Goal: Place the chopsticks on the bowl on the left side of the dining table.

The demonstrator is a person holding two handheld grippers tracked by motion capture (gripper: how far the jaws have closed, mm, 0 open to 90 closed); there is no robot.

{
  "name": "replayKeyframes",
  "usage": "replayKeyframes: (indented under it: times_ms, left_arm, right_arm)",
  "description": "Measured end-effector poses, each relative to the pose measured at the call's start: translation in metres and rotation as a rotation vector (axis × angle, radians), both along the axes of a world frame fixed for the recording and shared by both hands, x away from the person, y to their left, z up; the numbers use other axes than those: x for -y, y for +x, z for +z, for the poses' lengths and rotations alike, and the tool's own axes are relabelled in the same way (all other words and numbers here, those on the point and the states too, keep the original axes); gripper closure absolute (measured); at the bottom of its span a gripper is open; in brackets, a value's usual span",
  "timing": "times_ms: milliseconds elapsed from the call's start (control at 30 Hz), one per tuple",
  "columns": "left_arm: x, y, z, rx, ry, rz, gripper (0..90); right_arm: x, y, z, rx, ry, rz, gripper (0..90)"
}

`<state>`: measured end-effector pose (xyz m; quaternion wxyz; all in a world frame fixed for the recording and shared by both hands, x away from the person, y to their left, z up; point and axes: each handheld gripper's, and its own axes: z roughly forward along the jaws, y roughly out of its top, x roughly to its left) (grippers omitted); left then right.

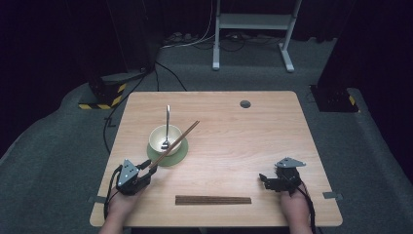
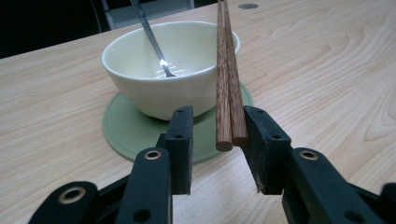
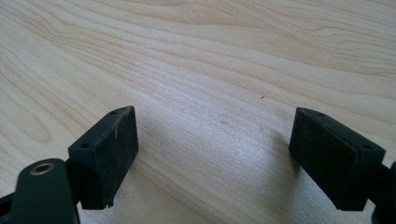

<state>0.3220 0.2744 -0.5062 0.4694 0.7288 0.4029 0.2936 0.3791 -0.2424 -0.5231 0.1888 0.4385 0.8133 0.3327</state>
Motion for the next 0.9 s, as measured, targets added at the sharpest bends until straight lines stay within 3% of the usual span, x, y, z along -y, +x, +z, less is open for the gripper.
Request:
replayKeyframes:
  times_ms: [467,533,567,700,900]
  left_arm:
    - [-0.008,0.009,0.003,0.013,0.003,0.107,61.7]
    - [-0.008,0.010,0.003,-0.001,-0.006,0.119,60.5]
    - [-0.009,0.011,0.004,0.003,0.014,0.119,59.9]
    - [-0.014,0.012,0.006,-0.008,-0.011,0.149,59.2]
    - [-0.019,0.016,0.011,-0.033,0.003,0.191,58.9]
  right_arm:
    - [0.000,0.000,0.000,0.002,-0.001,0.003,15.6]
    - [0.000,0.000,0.000,0.001,-0.001,0.004,15.6]
    - [0.000,0.000,0.000,0.000,0.000,0.003,15.6]
    - [0.000,0.000,0.000,0.001,-0.001,0.006,15.6]
    - [0.000,0.000,0.000,0.001,-0.001,0.007,15.6]
